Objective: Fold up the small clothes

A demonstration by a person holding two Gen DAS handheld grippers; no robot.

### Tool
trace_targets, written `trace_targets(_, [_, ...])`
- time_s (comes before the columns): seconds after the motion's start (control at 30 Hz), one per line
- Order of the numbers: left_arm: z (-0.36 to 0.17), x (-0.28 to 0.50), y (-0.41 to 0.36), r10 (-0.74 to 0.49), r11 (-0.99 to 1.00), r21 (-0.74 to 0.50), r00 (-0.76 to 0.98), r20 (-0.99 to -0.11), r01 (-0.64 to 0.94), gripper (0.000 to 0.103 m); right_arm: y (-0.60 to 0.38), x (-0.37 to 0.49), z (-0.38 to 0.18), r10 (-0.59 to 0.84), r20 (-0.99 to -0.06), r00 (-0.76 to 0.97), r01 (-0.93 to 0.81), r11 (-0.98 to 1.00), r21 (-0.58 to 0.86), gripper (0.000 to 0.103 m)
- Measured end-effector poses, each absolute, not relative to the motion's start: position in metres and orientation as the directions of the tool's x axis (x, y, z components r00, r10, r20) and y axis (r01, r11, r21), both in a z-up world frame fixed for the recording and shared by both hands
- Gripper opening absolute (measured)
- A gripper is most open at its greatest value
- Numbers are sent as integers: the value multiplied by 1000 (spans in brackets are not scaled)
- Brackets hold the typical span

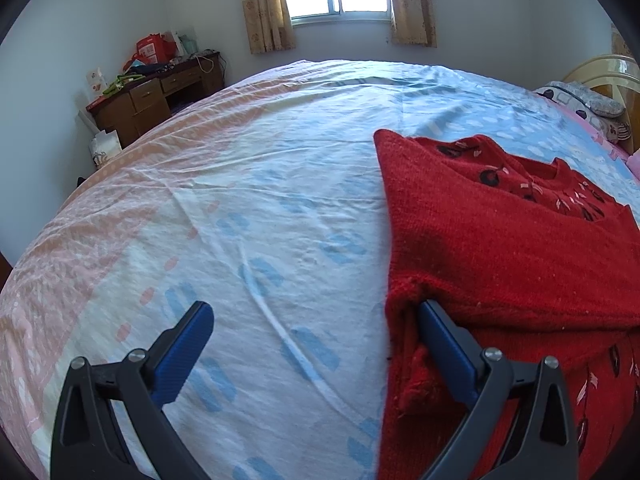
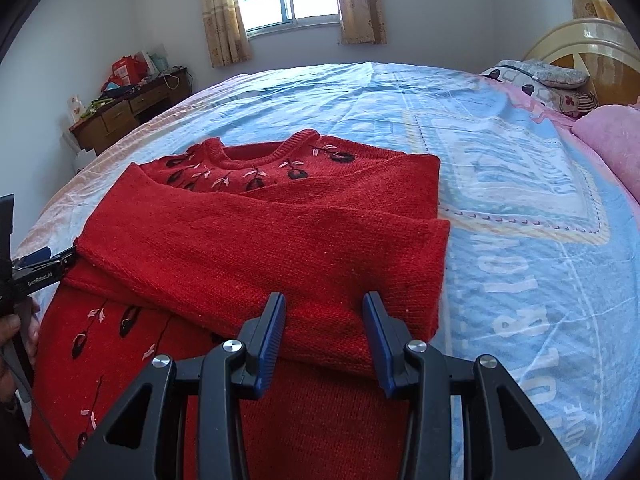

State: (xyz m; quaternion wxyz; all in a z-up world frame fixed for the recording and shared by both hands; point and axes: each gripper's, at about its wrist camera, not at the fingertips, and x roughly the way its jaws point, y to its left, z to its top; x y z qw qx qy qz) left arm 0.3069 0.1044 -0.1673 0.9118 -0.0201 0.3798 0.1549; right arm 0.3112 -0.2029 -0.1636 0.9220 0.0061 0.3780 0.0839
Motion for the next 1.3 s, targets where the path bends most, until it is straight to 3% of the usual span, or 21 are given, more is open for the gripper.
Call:
trace_targets(0.27, [-166,298,108,227,958,33,681,-697,-285,103,-205,304,-160,172,-666,726,-157,984,84,43])
trace_targets(0.73, [-156,258,96,121,985,-6,704,-699,-175,103,-191,264,-145,153,-635,757,-167,985,38,57])
trace_targets(1.3, [-145,208,81,59,997,5,715,-696,-77,103,-188,224,-164,147,-731,666,-138,988,73,58])
